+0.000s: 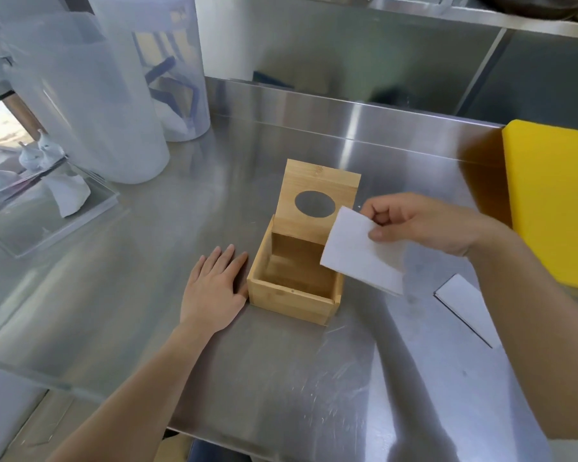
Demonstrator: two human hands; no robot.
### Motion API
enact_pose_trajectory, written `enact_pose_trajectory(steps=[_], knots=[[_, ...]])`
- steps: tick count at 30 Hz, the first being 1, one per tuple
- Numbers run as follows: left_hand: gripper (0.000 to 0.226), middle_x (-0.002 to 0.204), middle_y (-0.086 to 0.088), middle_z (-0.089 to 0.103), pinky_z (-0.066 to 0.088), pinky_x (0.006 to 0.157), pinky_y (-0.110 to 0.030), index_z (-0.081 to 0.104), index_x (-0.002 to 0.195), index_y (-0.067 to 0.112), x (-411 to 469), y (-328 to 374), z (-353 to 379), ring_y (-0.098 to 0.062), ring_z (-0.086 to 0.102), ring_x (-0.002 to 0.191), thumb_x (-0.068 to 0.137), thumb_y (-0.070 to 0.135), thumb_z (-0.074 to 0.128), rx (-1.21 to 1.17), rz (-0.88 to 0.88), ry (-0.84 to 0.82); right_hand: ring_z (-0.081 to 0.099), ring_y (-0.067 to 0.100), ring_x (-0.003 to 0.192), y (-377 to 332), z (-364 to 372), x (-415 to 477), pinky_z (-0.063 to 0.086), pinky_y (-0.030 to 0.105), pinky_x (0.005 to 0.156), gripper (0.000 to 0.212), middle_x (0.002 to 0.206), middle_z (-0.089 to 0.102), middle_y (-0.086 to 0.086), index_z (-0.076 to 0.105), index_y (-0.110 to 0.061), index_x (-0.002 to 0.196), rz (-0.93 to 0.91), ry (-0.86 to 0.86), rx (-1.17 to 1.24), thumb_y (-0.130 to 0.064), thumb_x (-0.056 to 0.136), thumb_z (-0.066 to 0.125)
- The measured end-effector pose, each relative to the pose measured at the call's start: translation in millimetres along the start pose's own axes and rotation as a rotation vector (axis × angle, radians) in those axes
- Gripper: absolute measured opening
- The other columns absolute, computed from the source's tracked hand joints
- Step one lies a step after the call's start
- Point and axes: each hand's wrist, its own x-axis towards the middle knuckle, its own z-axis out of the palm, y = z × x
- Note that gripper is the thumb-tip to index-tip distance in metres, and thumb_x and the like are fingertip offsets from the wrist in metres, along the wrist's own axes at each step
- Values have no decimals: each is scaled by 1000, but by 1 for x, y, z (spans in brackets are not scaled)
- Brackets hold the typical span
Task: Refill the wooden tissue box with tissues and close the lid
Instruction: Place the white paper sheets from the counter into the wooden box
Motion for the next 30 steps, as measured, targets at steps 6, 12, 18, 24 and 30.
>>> enact_pose_trajectory(steps=[6,12,18,24,30], knots=[[72,155,3,24,5,118,-35,29,141,33,0,-1,1,-18,13,144,76,56,9,2,4,0,57,23,86,-7,31,48,45,30,72,8,89,62,9,60,-6,89,-7,-157,136,-3,88,53],[74,154,1,28,7,117,-35,33,140,30,-1,1,-2,-20,17,143,74,54,10,-12,13,9,54,18,85,4,71,91,45,37,77,10,91,59,2,57,-13,89,131,-162,-300,-8,89,47],[75,154,2,26,5,117,-34,32,140,31,-1,1,-3,-18,15,144,73,55,8,-17,10,20,37,18,64,5,89,106,29,29,56,8,77,46,8,49,-8,81,240,-192,-669,-7,87,44],[69,155,4,24,1,116,-33,29,141,32,1,0,-4,-17,12,144,78,56,13,-1,12,11,29,16,53,9,100,109,24,28,51,28,61,34,3,34,-12,62,285,-175,-769,1,87,37],[75,155,4,25,1,116,-33,29,141,33,-1,2,-5,-17,13,144,74,59,8,-14,12,12,50,23,70,9,109,103,41,33,59,14,73,46,4,51,-6,98,216,-17,-863,-2,89,41]])
